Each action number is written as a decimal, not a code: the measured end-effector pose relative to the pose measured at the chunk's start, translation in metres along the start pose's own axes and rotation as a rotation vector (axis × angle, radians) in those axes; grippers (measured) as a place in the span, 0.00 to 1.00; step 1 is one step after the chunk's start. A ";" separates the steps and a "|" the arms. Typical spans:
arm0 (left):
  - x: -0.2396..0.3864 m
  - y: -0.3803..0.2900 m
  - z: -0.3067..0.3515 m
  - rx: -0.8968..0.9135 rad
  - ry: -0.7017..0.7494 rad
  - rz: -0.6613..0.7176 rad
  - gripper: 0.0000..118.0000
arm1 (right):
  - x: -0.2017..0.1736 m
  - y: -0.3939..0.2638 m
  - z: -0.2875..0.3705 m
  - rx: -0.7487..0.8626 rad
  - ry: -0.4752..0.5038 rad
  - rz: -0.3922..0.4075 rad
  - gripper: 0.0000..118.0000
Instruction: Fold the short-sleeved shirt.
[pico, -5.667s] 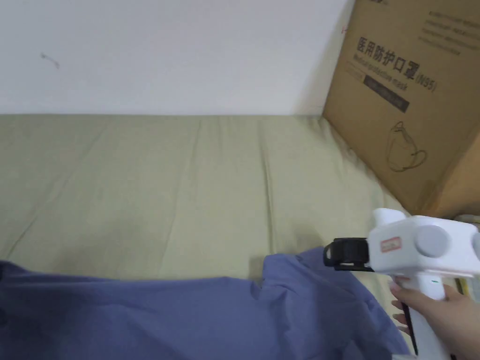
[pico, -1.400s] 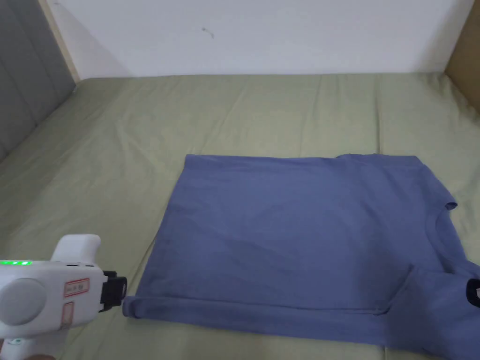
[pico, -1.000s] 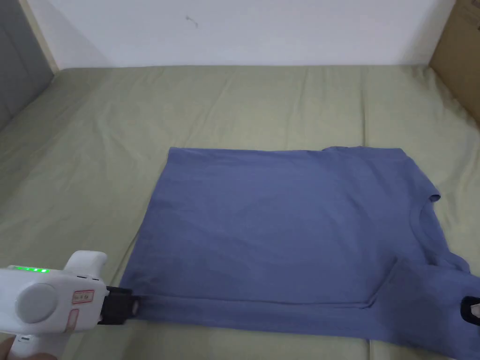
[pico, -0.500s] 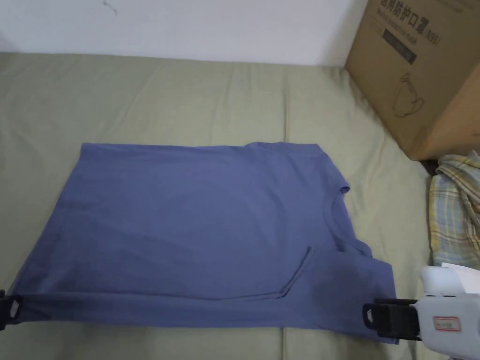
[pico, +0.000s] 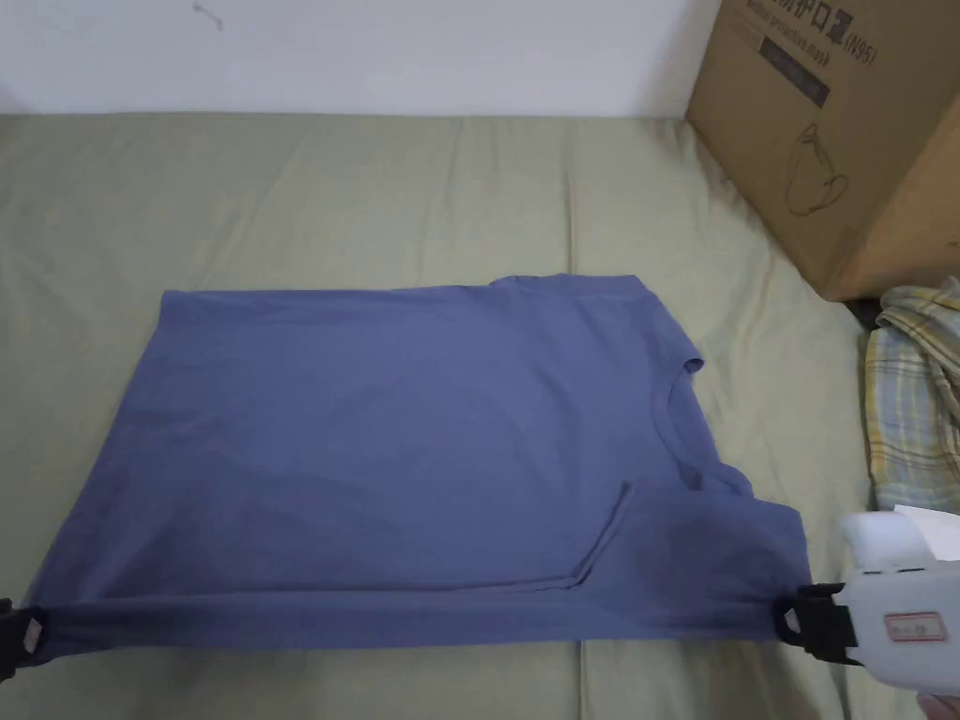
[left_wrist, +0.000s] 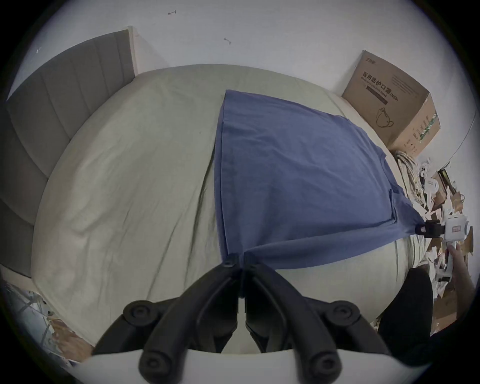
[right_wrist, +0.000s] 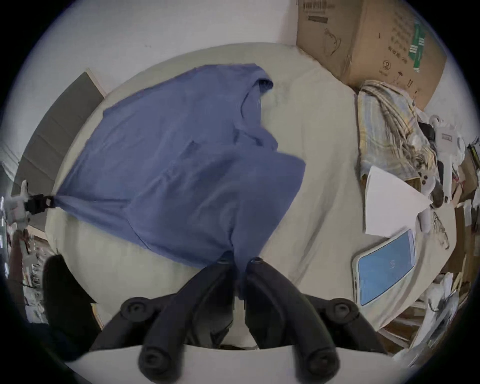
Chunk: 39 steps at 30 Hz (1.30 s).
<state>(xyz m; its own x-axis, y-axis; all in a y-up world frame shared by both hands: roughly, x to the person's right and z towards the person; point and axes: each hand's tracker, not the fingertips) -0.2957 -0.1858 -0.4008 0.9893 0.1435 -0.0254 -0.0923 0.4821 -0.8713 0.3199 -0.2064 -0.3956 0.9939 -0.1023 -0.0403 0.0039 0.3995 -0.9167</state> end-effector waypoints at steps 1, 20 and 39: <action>-0.001 0.003 0.001 0.012 -0.002 0.013 0.00 | 0.002 0.005 0.005 0.020 0.036 -0.037 0.06; -0.006 0.194 -0.135 0.016 0.012 0.106 0.44 | 0.028 0.235 -0.115 -0.024 0.104 -0.278 0.18; 0.005 0.097 -0.060 0.015 0.000 -0.013 0.00 | -0.031 0.129 -0.031 0.190 0.041 0.043 0.00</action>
<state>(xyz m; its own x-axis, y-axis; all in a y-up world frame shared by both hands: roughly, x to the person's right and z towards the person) -0.2929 -0.1906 -0.5150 0.9904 0.1373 -0.0146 -0.0817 0.4971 -0.8638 0.2861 -0.1799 -0.5252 0.9884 -0.1170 -0.0970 -0.0135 0.5683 -0.8227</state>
